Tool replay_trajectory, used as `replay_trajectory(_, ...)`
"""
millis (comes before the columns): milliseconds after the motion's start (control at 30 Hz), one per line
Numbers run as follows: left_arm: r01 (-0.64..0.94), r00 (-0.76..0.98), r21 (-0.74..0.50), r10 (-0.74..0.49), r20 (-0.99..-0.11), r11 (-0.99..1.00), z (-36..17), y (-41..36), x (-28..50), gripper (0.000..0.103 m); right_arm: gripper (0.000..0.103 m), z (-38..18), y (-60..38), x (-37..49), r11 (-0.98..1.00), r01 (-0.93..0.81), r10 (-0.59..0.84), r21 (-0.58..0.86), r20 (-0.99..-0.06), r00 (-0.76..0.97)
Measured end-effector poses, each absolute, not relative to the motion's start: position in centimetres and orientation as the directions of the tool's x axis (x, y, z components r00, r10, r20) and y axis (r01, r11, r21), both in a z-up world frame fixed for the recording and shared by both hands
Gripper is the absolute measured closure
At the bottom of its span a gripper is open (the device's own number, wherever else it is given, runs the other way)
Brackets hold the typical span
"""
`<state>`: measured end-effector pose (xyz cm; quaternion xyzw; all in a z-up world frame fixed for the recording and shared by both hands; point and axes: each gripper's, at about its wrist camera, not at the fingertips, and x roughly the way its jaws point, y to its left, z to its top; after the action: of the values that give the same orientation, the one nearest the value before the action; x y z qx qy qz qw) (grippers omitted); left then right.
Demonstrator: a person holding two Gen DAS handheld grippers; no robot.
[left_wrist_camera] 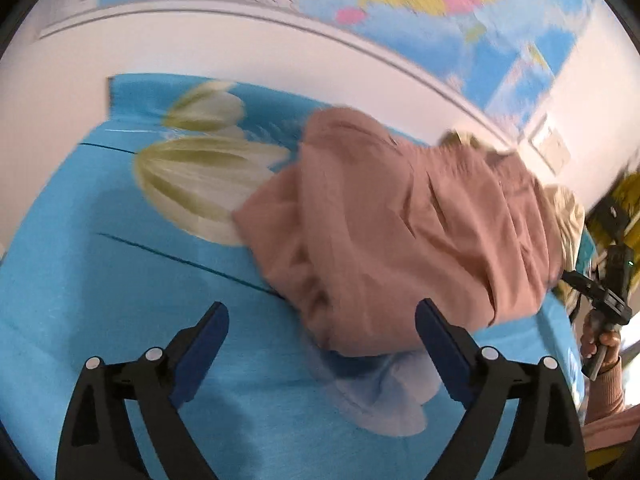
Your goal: Fold large clothes
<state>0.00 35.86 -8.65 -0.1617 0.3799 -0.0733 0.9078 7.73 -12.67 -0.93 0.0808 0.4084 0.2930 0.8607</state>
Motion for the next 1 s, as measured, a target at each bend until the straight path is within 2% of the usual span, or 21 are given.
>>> replay_trajectory(100,0.044,0.669,-0.226,-0.197,-0.716,0.973,-9.7,32.8,2.7,0.009,0.013,-3.4,-11.9,8.9,0.850,-0.414,0.511,0.325,-0.696,0.503)
replay_trajectory(167,0.050,0.648,-0.202,-0.186,-0.738,0.978,-10.6,31.8,4.0,0.011,0.021,-5.2,-11.0,10.6,0.825,-0.407,0.554,0.392,-0.701,0.449)
replay_trajectory(200,0.043,0.650,-0.202,-0.181,-0.738,0.978,-10.7,31.5,4.2,0.019,0.029,-5.5,-10.9,11.0,0.822,-0.398,0.562,0.408,-0.699,0.443)
replay_trajectory(233,0.048,0.662,-0.211,-0.189,-0.725,0.976,-10.4,31.1,4.2,0.031,0.056,-5.7,-10.7,11.5,0.821,-0.398,0.563,0.411,-0.703,0.435)
replay_trajectory(267,0.053,0.659,-0.232,-0.208,-0.723,0.971,-10.0,31.0,4.2,0.061,0.075,-5.8,-10.5,11.8,0.784,-0.417,0.612,0.460,-0.688,0.391)
replay_trajectory(300,0.032,0.661,-0.249,-0.207,-0.722,0.968,-9.5,31.1,4.0,0.075,0.078,-5.4,-10.5,11.7,0.759,-0.421,0.644,0.497,-0.669,0.371)
replay_trajectory(367,0.024,0.662,-0.312,-0.249,-0.707,0.950,-8.3,31.7,3.2,0.087,0.083,-3.7,-11.0,10.5,0.722,-0.450,0.685,0.526,-0.636,0.355)
replay_trajectory(467,0.051,0.679,-0.431,-0.348,-0.647,0.901,-5.4,32.8,0.5,0.090,0.088,0.4,-12.5,7.3,0.645,-0.484,0.762,0.592,-0.550,0.342)
replay_trajectory(533,0.092,0.722,-0.438,-0.363,-0.589,0.894,-2.3,33.4,-3.2,0.090,0.089,3.3,-13.5,4.3,0.596,-0.530,0.801,0.603,-0.489,0.345)
replay_trajectory(600,0.094,0.740,-0.393,-0.328,-0.588,0.915,-1.3,33.5,-6.1,0.087,0.088,4.7,-15.0,1.1,0.619,-0.559,0.782,0.552,-0.504,0.368)
replay_trajectory(633,0.091,0.728,-0.374,-0.319,-0.607,0.923,-1.8,33.4,-6.9,0.084,0.085,4.1,-15.8,0.2,0.622,-0.548,0.778,0.559,-0.522,0.350)
replay_trajectory(700,0.056,0.683,-0.333,-0.280,-0.675,0.941,-3.8,33.5,-7.3,0.070,0.068,1.2,-16.5,0.2,0.685,-0.478,0.718,0.549,-0.622,0.314)
replay_trajectory(733,-0.015,0.624,-0.279,-0.209,-0.753,0.960,-5.8,33.5,-6.9,0.067,0.058,0.1,-16.7,0.3,0.716,-0.447,0.685,0.536,-0.662,0.304)
replay_trajectory(767,-0.086,0.572,-0.221,-0.134,-0.810,0.971,-7.1,33.6,-6.5,0.065,0.054,-1.6,-17.7,0.5,0.780,-0.378,0.612,0.498,-0.732,0.300)
replay_trajectory(800,-0.146,0.536,-0.168,-0.065,-0.842,0.975,-7.9,33.7,-6.5,0.063,0.052,-2.2,-18.7,0.3,0.813,-0.331,0.573,0.479,-0.759,0.311)
replay_trajectory(867,-0.193,0.587,-0.160,-0.017,-0.810,0.968,-6.5,34.2,-7.3,0.059,0.035,-1.3,-20.8,0.4,0.837,-0.271,0.547,0.476,-0.742,0.387)
replay_trajectory(900,-0.204,0.623,-0.140,0.018,-0.782,0.969,-5.3,34.1,-7.7,0.050,0.034,0.4,-21.6,0.2,0.847,-0.273,0.532,0.457,-0.713,0.458)
replay_trajectory(933,-0.190,0.693,-0.092,0.067,-0.718,0.977,-3.2,33.2,-8.2,0.041,0.032,1.8,-21.4,-0.1,0.852,-0.303,0.523,0.426,-0.696,0.492)
replay_trajectory(967,-0.153,0.731,-0.066,0.068,-0.679,0.986,-2.0,32.2,-8.4,0.025,0.027,3.1,-20.3,-0.1,0.854,-0.351,0.519,0.384,-0.683,0.515)
replay_trajectory(1000,-0.109,0.752,-0.053,0.047,-0.657,0.993,-1.2,31.2,-8.4,0.019,0.026,4.1,-18.9,0.0,0.849,-0.400,0.520,0.345,-0.674,0.525)
